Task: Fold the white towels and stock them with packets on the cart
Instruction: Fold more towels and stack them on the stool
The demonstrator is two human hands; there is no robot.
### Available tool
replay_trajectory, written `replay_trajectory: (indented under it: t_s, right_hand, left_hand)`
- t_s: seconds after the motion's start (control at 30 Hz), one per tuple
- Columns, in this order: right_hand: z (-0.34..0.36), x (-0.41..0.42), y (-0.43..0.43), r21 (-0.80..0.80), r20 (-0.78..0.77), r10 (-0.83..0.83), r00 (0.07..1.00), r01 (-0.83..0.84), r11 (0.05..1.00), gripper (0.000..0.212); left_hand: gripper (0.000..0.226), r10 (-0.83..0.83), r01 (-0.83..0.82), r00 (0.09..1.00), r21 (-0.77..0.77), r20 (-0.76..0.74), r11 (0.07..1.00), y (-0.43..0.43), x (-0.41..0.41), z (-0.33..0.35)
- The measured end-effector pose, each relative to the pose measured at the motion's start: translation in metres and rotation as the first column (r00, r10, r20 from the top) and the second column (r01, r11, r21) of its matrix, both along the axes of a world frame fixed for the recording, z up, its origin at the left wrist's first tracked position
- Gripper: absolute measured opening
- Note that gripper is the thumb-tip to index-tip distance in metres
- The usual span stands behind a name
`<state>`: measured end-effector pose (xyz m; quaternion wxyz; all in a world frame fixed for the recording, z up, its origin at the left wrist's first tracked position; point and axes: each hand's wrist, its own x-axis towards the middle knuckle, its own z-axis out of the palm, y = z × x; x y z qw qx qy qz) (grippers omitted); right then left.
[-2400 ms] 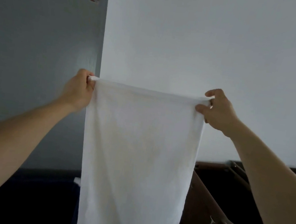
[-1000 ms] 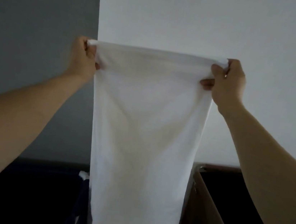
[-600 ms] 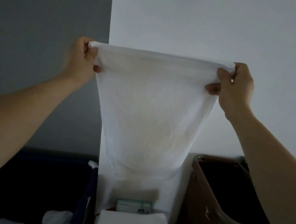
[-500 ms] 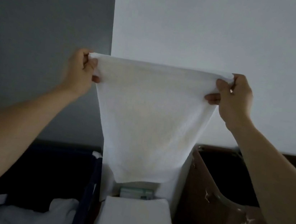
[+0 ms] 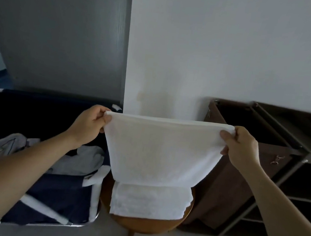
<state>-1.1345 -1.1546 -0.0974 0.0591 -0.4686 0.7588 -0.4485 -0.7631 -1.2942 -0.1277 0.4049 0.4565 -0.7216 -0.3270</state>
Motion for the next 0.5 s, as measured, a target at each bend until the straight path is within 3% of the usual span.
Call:
replay_trajectory:
  t_s: [0.17,0.37,0.5]
  right_hand:
    - [-0.011,-0.011,-0.01,0.093,-0.083,-0.029,0.996,0.037,0.995,0.027]
    - [-0.036,-0.044,-0.077,0.151,0.054,0.018,0.998,-0.026,0.988,0.024]
    - [-0.088,-0.07,-0.15,0.252,0.159,0.009,0.987,-0.05,0.967,0.017]
  left_hand:
    - [0.017,-0.017,0.02,0.999,0.074,-0.042,0.997,-0.015,-0.009,-0.013]
    - [0.018,0.006,0.012,0.996,0.201,-0.088,0.98,-0.077,-0.035,-0.034]
    - [0.021,0.065,-0.058,0.998,0.289,-0.013,0.956,-0.135,-0.069,-0.08]
